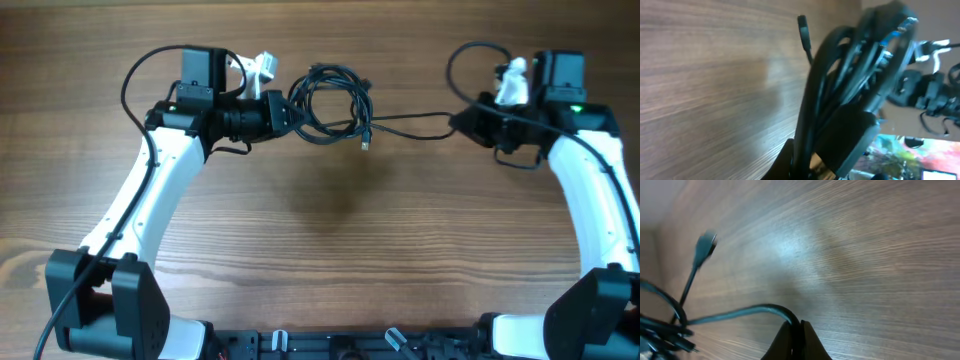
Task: Untangle cables
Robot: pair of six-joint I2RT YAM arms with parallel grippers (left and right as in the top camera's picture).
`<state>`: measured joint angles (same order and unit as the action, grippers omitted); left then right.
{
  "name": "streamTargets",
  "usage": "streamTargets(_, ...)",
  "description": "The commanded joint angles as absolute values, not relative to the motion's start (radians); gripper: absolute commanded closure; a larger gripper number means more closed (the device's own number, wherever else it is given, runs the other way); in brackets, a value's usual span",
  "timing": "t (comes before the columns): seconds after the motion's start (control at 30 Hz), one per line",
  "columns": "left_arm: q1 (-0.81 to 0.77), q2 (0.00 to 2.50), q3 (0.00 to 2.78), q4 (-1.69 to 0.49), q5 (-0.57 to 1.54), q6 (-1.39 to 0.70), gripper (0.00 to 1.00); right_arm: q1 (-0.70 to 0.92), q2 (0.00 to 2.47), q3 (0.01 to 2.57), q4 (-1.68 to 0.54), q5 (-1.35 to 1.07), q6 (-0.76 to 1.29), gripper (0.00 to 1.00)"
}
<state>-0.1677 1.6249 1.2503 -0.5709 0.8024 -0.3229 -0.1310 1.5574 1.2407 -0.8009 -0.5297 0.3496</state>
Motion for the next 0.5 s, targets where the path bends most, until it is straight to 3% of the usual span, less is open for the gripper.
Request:
streamTargets(0.0, -0.117, 1.611, 1.261, -0.596, 0.638, -0.268, 0.96, -0.289, 1.552, 1.252, -0.782, -0.384, 0.352, 0.96)
streamTargets(0.07, -0.129, 1.611, 1.262, -0.595, 0.643, -0.268, 0.96, -0.295, 1.552, 1.252, -0.751, -0.56, 0.205, 0.96)
streamTargets(0.23, -0.169, 1.611, 1.262, -0.595, 0.662, -0.269, 0.96, -0.258, 1.552, 1.252, -0.742, -0.697, 0.106, 0.94)
streamTargets(0.33, -0.198, 1.611, 1.262, -0.592, 0.672, -0.269, 0.96, -0.217, 1.552, 1.252, -0.741, -0.795, 0.039, 0.84)
streamTargets(0.47, -0.237, 1.611, 1.262, -0.591, 0.675, -0.269, 0.96, -0.149, 1.552, 1.252, -0.736, -0.834, 0.011, 0.64)
